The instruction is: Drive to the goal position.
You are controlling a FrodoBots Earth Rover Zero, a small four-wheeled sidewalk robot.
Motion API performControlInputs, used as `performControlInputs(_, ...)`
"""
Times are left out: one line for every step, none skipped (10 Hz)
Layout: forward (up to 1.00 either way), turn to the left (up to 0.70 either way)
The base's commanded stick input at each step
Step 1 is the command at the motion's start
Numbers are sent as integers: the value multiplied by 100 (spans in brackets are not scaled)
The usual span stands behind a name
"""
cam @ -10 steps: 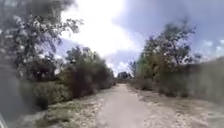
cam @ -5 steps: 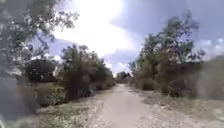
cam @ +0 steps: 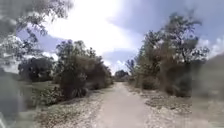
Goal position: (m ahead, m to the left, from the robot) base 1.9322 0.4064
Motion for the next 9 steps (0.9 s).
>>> performControlInputs(70, 0)
performControlInputs(70, 0)
performControlInputs(70, 0)
performControlInputs(70, 0)
performControlInputs(70, 0)
performControlInputs(70, 0)
performControlInputs(70, 0)
performControlInputs(70, 0)
performControlInputs(70, 0)
